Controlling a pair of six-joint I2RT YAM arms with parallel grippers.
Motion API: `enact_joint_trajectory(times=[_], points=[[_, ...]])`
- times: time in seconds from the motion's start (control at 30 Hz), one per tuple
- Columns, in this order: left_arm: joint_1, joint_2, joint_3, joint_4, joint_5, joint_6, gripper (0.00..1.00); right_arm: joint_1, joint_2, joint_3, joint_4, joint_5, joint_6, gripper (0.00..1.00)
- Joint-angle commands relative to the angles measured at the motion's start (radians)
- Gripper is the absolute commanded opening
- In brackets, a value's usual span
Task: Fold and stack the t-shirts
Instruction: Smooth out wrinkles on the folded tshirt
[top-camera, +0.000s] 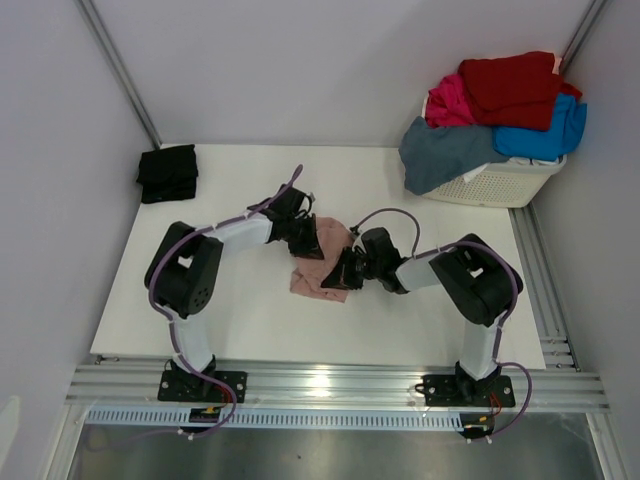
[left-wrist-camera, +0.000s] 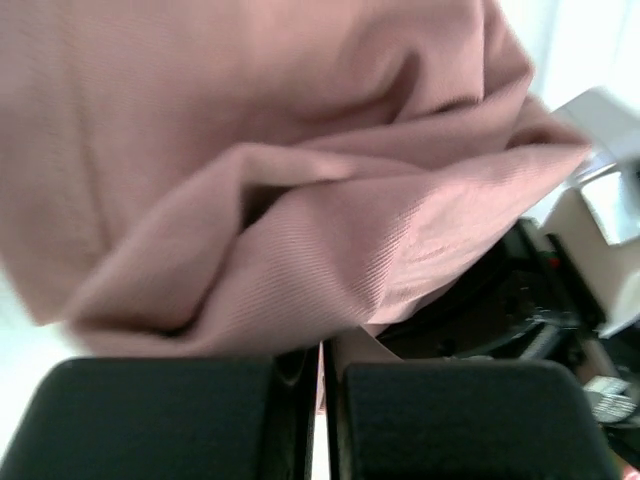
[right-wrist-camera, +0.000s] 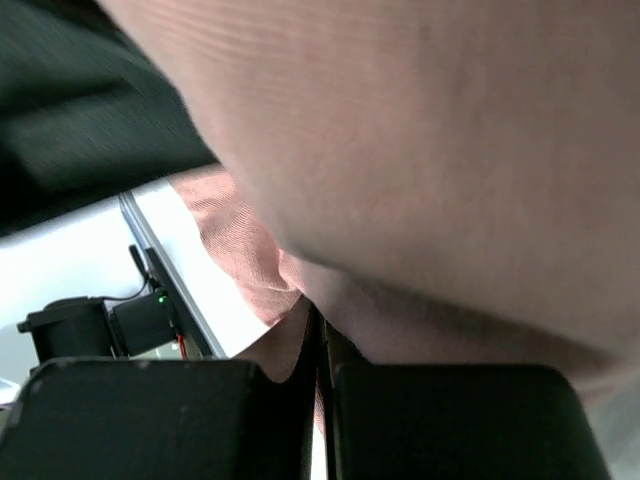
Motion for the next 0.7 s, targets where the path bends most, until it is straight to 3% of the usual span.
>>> enact_joint_trajectory(times=[0.0, 0.4, 0.67], points=[[0.054, 0.005, 0.075, -0.007, 0.008, 0.021, 0.01, 0.022, 0.049, -0.013, -0.036, -0.033, 0.005, 0.0], [0.132, 0.132, 0.303, -0.127, 0.012, 0.081, 0.01, 0.057, 0.005, -0.069, -0.148, 0.02, -0.044, 0.0], [0.132, 0.157, 0.248, -0.113, 0.019, 0.101, 0.01, 0.057, -0.023, -0.068, -0.206, 0.044, -0.096, 0.0]])
